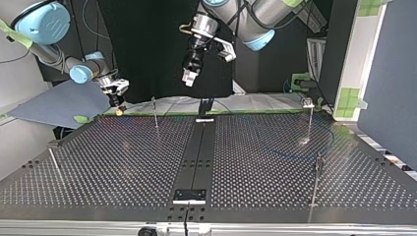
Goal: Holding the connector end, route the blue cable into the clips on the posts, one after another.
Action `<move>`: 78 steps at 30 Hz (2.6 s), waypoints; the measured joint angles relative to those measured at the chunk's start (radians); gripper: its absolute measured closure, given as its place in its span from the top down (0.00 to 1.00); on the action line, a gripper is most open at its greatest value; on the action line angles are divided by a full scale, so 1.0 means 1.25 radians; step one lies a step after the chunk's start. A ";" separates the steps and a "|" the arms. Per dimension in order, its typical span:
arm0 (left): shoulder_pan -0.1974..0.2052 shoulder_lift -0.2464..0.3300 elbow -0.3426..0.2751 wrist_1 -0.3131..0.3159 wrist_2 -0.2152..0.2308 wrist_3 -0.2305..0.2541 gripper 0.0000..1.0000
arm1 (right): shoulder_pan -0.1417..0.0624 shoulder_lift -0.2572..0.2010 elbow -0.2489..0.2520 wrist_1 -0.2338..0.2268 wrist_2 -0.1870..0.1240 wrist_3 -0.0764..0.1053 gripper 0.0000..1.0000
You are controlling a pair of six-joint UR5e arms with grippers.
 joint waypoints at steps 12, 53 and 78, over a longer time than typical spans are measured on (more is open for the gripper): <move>0.002 0.048 -0.079 -0.041 0.016 -0.013 0.98 | 0.000 0.000 0.000 0.004 0.000 -0.003 0.00; 0.002 0.048 -0.083 -0.042 0.016 -0.013 0.98 | 0.001 0.000 0.000 0.004 0.000 -0.003 0.00; 0.002 0.048 -0.083 -0.042 0.016 -0.013 0.98 | 0.001 0.000 0.000 0.004 0.000 -0.003 0.00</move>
